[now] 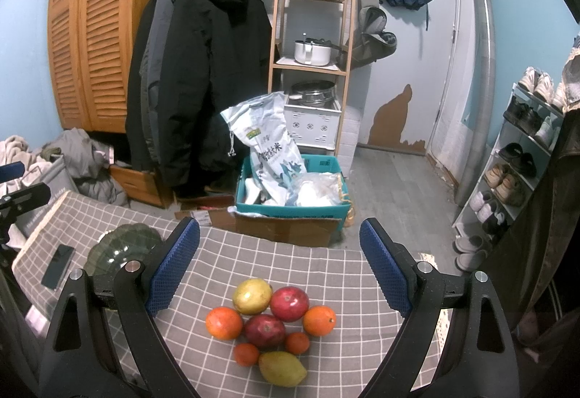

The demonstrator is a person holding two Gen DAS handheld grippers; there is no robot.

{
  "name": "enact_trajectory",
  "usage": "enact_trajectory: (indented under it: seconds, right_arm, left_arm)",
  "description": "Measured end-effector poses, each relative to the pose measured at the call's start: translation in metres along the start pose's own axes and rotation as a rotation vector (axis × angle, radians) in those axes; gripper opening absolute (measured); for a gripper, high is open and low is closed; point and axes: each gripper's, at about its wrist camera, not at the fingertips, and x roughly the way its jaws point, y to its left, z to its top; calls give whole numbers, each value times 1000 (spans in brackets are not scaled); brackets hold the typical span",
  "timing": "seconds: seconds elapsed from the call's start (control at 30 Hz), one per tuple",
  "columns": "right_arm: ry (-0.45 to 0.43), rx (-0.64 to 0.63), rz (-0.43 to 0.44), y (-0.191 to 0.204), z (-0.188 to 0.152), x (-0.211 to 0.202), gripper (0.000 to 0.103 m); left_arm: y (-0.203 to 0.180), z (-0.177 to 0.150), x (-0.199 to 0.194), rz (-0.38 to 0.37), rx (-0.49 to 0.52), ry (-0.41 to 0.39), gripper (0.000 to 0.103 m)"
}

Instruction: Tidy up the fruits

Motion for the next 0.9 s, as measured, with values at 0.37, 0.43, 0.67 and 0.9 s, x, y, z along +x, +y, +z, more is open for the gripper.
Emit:
enact_trajectory:
  seconds: [0.37, 0.43, 0.67, 0.9]
  right_arm:
    - [1, -1, -1, -1, 0, 0, 88]
    - [1, 0, 0, -1, 0, 0, 88]
    - [0, -1, 0, -1, 0, -1, 88]
    - [8, 5, -7, -2, 0, 1, 88]
  left_arm:
    - [7, -3, -2, -8, 5, 0, 102]
    - [6, -4, -1, -7, 5, 1, 102]
    - [2, -5, -1, -10, 6, 2, 102]
    - [-5, -4, 0, -11, 8, 10, 102]
